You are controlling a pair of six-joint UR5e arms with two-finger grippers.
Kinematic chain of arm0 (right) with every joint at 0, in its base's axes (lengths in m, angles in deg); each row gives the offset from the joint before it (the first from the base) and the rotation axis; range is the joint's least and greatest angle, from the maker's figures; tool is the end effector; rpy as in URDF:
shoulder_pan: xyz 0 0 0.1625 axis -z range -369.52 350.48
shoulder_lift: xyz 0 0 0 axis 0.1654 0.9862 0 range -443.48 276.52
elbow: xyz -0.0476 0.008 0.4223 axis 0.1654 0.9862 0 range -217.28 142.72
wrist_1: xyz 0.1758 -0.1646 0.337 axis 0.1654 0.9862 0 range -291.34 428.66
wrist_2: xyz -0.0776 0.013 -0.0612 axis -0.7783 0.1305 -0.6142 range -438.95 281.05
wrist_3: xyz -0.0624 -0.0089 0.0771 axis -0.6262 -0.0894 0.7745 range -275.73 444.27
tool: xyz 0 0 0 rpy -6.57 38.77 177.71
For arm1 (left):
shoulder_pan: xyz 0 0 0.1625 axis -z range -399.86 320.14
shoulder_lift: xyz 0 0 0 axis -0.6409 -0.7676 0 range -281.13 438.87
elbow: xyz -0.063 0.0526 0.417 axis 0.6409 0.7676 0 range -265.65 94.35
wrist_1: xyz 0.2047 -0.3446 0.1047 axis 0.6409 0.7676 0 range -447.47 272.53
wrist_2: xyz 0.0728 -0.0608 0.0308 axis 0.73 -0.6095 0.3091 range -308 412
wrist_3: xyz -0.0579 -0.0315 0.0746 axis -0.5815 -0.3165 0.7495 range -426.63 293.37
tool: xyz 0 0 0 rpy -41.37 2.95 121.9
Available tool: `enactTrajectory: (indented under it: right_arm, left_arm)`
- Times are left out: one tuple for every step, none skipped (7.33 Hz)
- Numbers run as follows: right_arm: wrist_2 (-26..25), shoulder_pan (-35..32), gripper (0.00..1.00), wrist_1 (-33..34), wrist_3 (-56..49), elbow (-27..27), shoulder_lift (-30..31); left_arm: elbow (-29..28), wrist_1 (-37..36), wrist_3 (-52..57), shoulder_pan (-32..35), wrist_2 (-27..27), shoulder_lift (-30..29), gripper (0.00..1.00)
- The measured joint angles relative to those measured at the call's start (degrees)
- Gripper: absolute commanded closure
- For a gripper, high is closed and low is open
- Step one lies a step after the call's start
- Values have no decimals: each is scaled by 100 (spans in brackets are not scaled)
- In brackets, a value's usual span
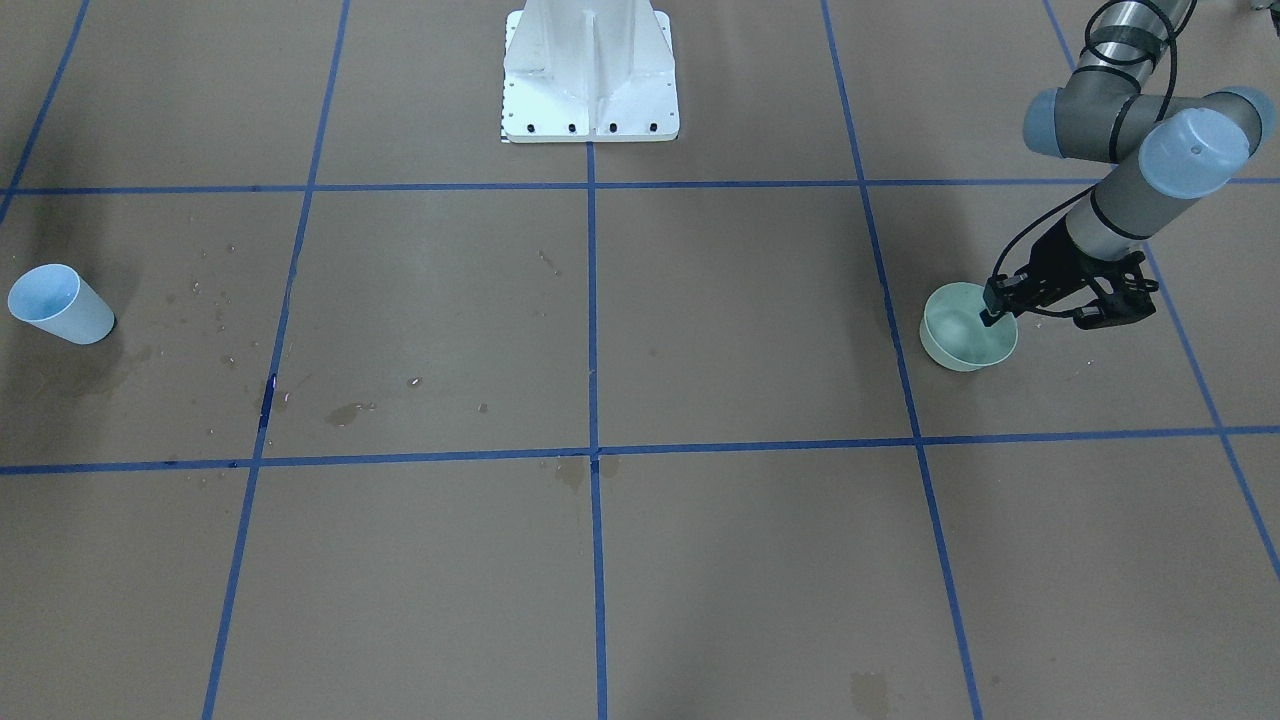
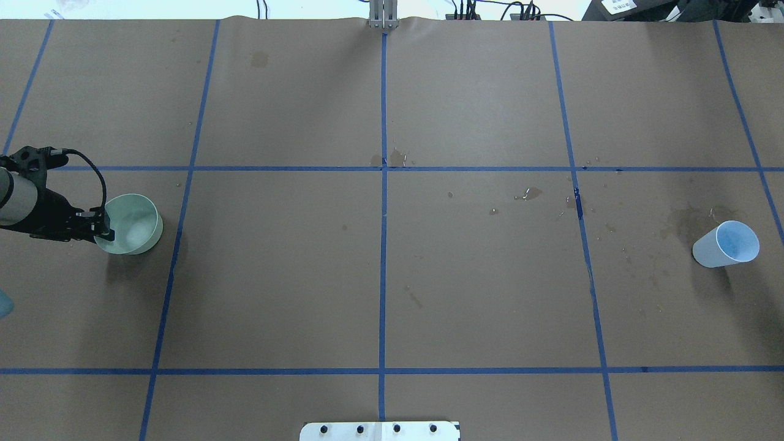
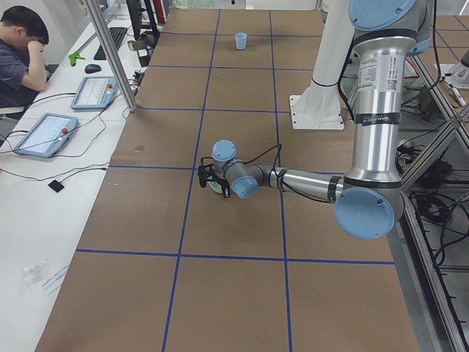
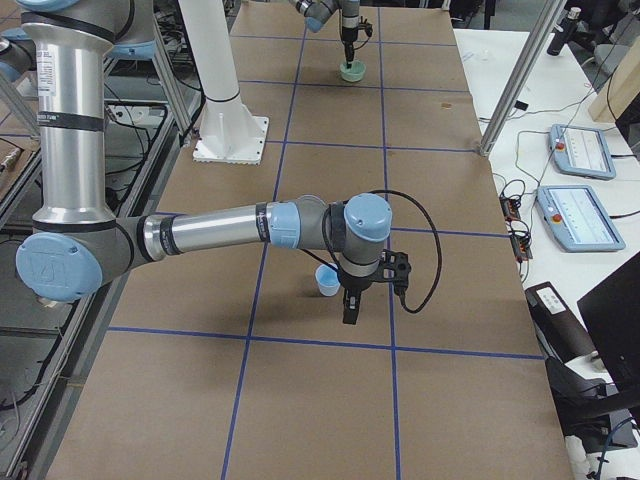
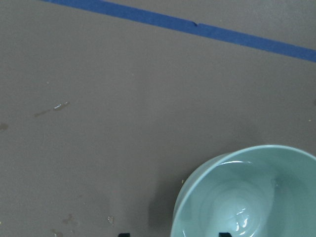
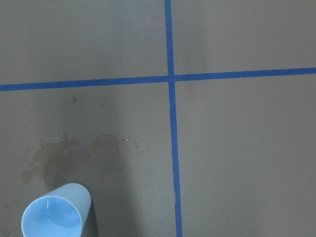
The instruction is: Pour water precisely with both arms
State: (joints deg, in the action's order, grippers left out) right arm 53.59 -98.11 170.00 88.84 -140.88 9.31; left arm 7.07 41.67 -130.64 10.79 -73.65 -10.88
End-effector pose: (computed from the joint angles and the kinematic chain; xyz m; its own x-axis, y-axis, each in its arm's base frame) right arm 0.0545 -0.4651 0.5879 0.7364 0.0680 0.6732 -0.0342 0.9974 -0.0633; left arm 0.2703 -0.4485 0.5648 0.5938 -0.1627 -0.7880 0.1365 0.9855 -0.1007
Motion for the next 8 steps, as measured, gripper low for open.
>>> enactTrajectory:
  right_arm:
    - [0, -3, 1, 0, 0, -4, -3]
    - [0, -11, 1, 0, 0, -10, -6]
    - [0, -24, 1, 4, 0, -36, -5]
    - [1, -38, 1, 13, 0, -90, 3]
    - [1, -47, 1, 21, -6, -136, 12]
    - [0, -49, 1, 23, -17, -161, 18]
    - [0, -55, 1, 22, -25, -182, 19]
    - [-1, -58, 1, 24, -29, -201, 2]
  left_arm:
    - [17, -12, -9, 0, -28, 10, 100]
    - [63, -33, -20, 7, -134, 14, 100]
    - [173, -122, -32, 27, -333, 1, 100]
    - [426, -446, -51, 52, -521, -69, 100]
    - [798, -1128, -75, 67, -617, -322, 100]
    - [1089, -1988, -164, 70, -647, -821, 100]
    - [1171, -2798, -430, 46, -648, -1570, 100]
    - [1072, -3345, -789, -79, -640, -2333, 100]
